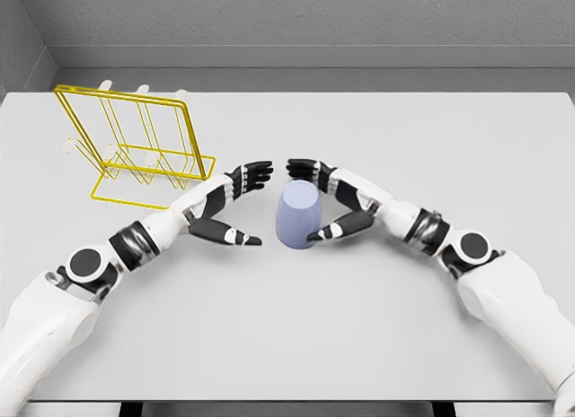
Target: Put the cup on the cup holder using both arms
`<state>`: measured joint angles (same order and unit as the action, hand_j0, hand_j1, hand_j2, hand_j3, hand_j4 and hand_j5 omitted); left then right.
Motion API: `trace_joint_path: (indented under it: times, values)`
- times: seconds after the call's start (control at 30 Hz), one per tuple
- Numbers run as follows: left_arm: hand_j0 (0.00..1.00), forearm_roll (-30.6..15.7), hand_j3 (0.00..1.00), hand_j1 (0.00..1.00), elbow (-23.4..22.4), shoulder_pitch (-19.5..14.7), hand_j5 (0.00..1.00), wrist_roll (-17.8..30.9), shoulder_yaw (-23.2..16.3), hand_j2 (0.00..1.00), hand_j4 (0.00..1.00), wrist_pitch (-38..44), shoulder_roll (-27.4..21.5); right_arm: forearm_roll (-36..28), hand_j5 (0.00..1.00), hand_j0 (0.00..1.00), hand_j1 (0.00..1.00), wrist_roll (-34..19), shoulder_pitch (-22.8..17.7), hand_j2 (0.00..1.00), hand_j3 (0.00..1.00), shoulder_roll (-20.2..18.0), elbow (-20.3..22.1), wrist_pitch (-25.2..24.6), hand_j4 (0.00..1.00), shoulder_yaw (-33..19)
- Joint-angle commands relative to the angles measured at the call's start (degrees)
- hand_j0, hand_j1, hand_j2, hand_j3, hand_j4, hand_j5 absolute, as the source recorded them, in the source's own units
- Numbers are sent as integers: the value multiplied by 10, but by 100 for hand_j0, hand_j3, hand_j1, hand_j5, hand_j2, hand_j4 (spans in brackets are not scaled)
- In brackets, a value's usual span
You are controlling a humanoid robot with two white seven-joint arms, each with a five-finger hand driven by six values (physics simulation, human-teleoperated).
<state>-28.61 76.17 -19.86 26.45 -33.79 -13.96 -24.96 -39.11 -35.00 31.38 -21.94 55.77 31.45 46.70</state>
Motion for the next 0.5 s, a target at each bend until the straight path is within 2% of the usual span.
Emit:
trace_joint_path:
  times: [0.0,0.17,0.2,0.23,0.3,0.4,0.43,0.47]
  values:
    - [100,-1,100,100,0,1,100,0,1,100,100,0,4,-4,100,100,100,0,-1,100,100,-21,-2,0,100,-11]
    - [100,-2,100,100,0,1,100,0,-4,100,100,-1,32,-4,100,100,100,0,2,100,100,-96,-2,0,100,-50]
    - [100,-2,100,100,0,1,100,0,-7,100,100,-1,38,-4,100,100,100,0,3,100,100,-102,-3,5,100,-69]
    - [100,-2,100,100,0,1,100,0,-7,100,100,-2,40,-4,100,100,100,0,4,100,100,-105,-4,31,100,-87]
    - [100,-1,100,100,0,0,100,0,-7,100,100,-5,46,-4,100,100,100,0,11,100,100,-126,-10,35,100,-88]
    - [100,-1,100,100,-1,0,100,0,-7,100,100,-5,46,-4,100,100,100,0,23,100,100,-153,-58,35,100,-93]
    - [100,0,100,100,-2,0,100,0,-7,100,100,-5,47,-3,100,100,100,0,25,100,100,-156,-52,35,100,-90]
    - [100,0,100,100,-2,0,100,0,-7,100,100,-5,49,-2,100,100,100,0,29,100,100,-156,-25,35,100,-90]
